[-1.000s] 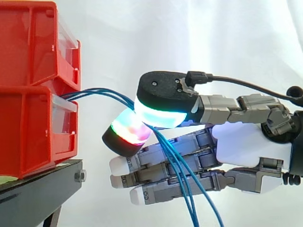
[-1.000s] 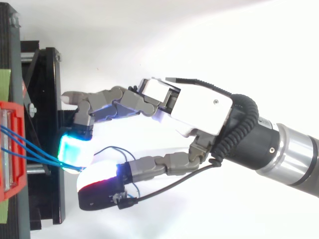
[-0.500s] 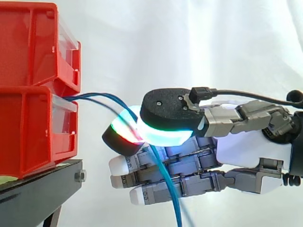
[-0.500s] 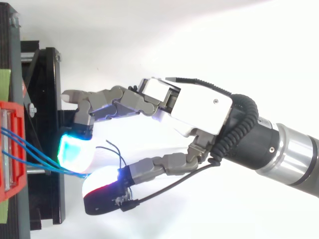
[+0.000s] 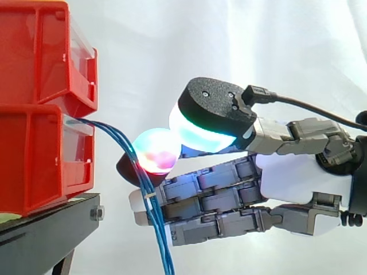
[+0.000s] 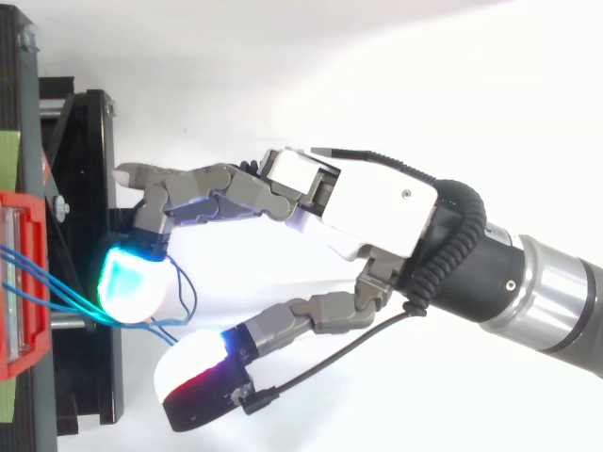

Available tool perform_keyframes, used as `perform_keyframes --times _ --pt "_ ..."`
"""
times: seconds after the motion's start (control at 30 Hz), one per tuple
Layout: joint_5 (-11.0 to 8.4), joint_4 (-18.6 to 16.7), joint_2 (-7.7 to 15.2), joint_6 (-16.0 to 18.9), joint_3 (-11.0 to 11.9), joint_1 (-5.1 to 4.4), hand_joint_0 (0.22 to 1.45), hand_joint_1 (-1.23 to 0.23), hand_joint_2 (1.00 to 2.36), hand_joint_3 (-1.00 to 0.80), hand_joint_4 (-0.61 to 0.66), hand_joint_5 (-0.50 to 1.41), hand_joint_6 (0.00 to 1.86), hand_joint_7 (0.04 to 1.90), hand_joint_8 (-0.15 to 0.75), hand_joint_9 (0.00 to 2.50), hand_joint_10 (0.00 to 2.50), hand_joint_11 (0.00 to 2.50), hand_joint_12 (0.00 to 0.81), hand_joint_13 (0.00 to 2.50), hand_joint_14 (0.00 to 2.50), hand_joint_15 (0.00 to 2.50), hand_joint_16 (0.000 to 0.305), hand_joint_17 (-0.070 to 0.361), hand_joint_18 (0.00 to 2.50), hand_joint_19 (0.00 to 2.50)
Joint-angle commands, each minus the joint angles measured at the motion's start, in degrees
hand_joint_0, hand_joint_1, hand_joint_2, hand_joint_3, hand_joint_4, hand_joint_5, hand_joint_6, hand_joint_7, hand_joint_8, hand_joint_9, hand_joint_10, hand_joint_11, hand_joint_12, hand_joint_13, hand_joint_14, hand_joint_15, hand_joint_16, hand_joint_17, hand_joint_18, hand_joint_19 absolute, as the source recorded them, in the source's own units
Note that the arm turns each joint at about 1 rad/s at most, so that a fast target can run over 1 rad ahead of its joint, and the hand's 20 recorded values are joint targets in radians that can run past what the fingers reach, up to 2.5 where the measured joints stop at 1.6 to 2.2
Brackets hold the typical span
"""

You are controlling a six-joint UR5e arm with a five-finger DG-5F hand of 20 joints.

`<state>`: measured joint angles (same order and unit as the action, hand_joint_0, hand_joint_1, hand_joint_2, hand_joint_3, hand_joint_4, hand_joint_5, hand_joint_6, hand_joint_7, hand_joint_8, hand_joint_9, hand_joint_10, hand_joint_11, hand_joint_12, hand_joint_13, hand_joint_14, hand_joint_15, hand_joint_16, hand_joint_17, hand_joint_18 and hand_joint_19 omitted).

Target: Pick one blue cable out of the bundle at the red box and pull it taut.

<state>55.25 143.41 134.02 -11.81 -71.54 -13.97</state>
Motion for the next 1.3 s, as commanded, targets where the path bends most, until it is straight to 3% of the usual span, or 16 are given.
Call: perform_keyframes --times 0.0,0.23,0.37,0.6,0.77,1.0,1.27 --pt "-0.05 -0.7 0.4 -0.4 0.0 -0.01 0.46 -0.90 1.00 -0.50 0.23 -0.20 0.66 1.02 0.345 0.48 0.01 0.57 0.432 0.23 0.00 0.03 0.059 0.133 0.28 0.02" --pt "-0.05 -2.5 2.1 -0.8 -0.1 0.26 0.46 -0.80 1.00 -0.50 0.25 -0.14 0.50 1.25 0.360 0.54 0.01 0.56 0.438 0.24 0.00 0.04 0.060 0.135 0.26 0.06" --pt "-0.05 -5.4 2.8 -0.9 0.0 0.34 0.47 -0.79 1.00 -0.50 0.25 -0.13 0.50 1.23 0.363 0.57 0.01 0.56 0.437 0.25 0.00 0.05 0.059 0.134 0.25 0.07" --pt "0.21 -7.1 4.7 -1.7 -0.1 0.52 0.49 -0.78 1.00 -0.50 0.25 -0.13 0.50 1.22 0.359 0.60 0.01 0.57 0.429 0.25 0.00 0.05 0.058 0.130 0.26 0.09" --pt "0.21 -12.9 6.8 -2.3 -0.1 0.52 0.49 -0.78 1.00 -0.50 0.25 -0.13 0.50 1.22 0.360 0.61 0.01 0.57 0.429 0.27 0.00 0.06 0.057 0.128 0.26 0.09" --pt "0.12 -13.7 7.0 -4.8 -0.1 0.34 0.49 -0.77 1.00 -0.50 0.24 -0.12 0.50 1.22 0.359 0.61 0.02 0.56 0.430 0.27 0.00 0.06 0.057 0.128 0.27 0.10" --pt "0.21 -16.3 7.0 -8.1 -1.6 -0.18 0.50 -0.75 1.00 -0.50 0.25 -0.12 0.50 1.22 0.360 0.63 0.02 0.57 0.430 0.27 0.00 0.07 0.057 0.128 0.27 0.11"
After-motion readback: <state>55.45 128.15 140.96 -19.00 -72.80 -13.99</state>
